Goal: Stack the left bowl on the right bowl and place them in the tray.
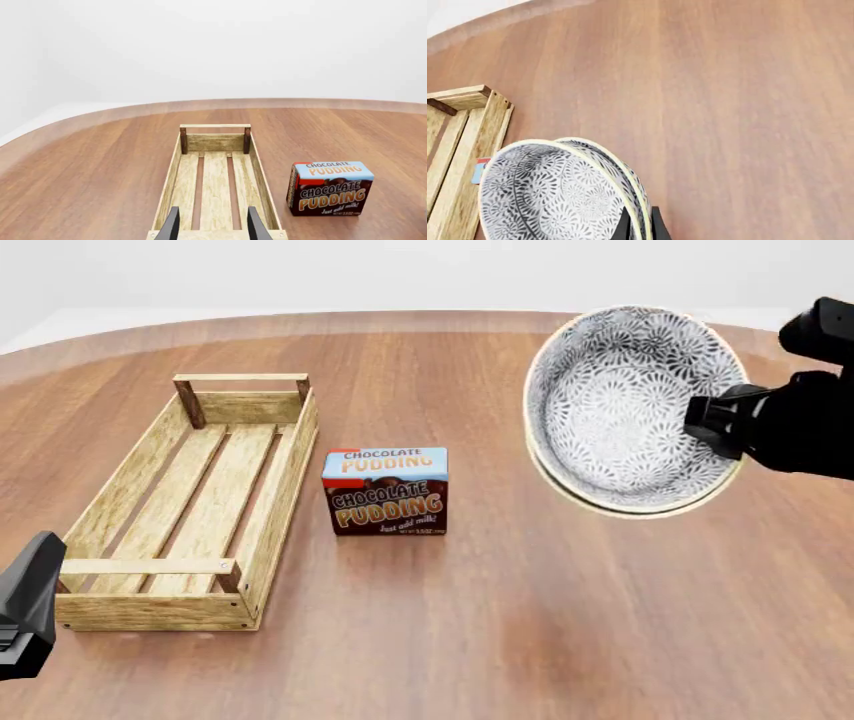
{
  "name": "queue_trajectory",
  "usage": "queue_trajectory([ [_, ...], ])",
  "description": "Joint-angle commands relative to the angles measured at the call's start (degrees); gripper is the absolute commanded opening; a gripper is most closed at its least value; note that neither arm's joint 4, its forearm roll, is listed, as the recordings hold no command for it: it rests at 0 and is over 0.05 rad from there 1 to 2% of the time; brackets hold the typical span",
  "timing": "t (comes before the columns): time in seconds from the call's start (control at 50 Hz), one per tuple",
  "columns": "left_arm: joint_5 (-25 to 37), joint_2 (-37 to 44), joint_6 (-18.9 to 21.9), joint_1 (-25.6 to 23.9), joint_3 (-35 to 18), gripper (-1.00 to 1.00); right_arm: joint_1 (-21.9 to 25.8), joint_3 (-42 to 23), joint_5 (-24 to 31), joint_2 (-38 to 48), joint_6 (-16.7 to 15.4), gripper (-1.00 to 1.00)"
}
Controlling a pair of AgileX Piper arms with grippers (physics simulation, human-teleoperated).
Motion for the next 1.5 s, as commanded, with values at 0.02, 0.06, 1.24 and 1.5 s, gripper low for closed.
queue_trajectory([
  [0.02, 0.00, 0.00, 0.00, 0.00, 0.00, 1.00, 2.46, -13.54, 5.37, 0.72, -0.29, -1.00],
  [0.06, 0.00, 0.00, 0.00, 0.00, 0.00, 1.00, 2.86, -15.28, 5.42, 1.82, -0.45, -1.00],
  [1.24, 0.00, 0.00, 0.00, 0.00, 0.00, 1.00, 24.74, -61.30, 0.55, 47.45, 4.80, -1.00],
  [1.5, 0.00, 0.00, 0.00, 0.00, 0.00, 1.00, 28.78, -67.29, -0.21, 55.24, 6.07, -1.00],
])
